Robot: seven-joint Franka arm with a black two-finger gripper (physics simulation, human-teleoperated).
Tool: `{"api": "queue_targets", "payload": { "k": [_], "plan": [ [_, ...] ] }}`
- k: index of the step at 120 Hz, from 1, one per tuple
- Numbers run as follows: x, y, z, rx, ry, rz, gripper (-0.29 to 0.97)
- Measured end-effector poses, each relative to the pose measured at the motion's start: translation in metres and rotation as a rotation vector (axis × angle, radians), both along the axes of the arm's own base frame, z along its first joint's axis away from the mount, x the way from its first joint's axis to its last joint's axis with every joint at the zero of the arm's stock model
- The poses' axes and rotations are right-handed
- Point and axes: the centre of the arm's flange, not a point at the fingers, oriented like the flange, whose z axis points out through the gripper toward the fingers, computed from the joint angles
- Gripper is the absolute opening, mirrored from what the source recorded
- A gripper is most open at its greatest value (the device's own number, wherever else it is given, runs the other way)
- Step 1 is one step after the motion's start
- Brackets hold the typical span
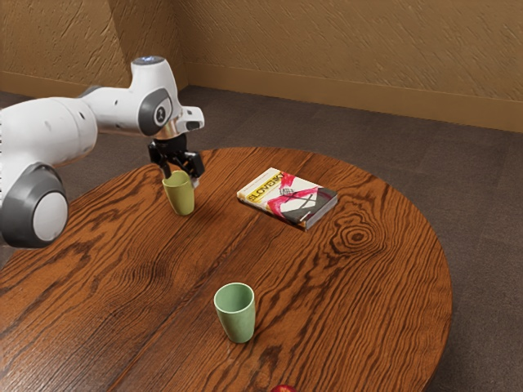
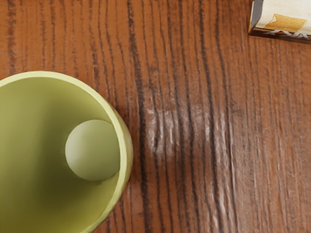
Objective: Place the left cup onto the right cup
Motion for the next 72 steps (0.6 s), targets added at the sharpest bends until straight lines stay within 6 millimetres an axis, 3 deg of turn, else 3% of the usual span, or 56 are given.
{"api": "queue_targets", "payload": {
  "k": [32,72],
  "plan": [
    [0.012,-0.002,-0.031,-0.004,-0.026,-0.019,0.68],
    [0.022,0.006,-0.042,0.006,-0.068,-0.024,0.68]
  ]
}}
